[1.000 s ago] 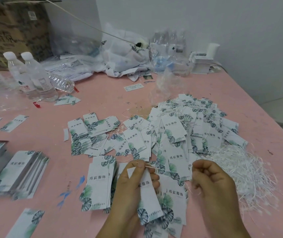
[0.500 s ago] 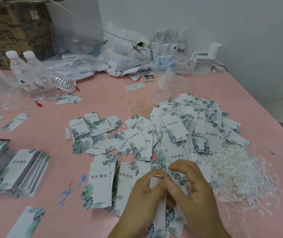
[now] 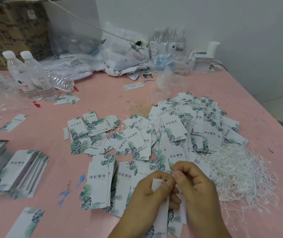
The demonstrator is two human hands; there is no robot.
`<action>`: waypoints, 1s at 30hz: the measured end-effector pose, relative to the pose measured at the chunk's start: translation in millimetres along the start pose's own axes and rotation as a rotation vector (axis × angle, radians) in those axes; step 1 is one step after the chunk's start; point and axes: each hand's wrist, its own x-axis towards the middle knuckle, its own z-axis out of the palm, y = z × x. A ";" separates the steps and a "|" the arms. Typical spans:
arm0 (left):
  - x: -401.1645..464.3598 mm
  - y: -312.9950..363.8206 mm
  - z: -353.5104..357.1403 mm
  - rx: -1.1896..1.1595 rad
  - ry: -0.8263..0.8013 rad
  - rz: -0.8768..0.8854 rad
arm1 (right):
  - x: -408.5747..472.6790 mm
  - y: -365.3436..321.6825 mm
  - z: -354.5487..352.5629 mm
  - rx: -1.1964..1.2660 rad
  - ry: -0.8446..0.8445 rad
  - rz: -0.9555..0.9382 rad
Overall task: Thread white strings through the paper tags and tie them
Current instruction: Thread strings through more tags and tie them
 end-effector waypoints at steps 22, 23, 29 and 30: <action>3.8 -6.4 -5.0 0.016 0.141 0.091 | 6.4 -5.5 -9.1 0.070 -0.322 0.117; 3.6 -6.2 -4.8 0.020 0.142 0.087 | 6.4 -7.5 -9.0 0.070 -0.312 0.105; 2.8 -4.3 -5.4 0.021 0.155 0.042 | 4.4 -6.6 -6.1 -0.016 -0.260 0.009; 2.6 -3.5 -5.8 0.003 0.156 0.026 | 4.5 -4.2 -6.3 -0.021 -0.239 0.001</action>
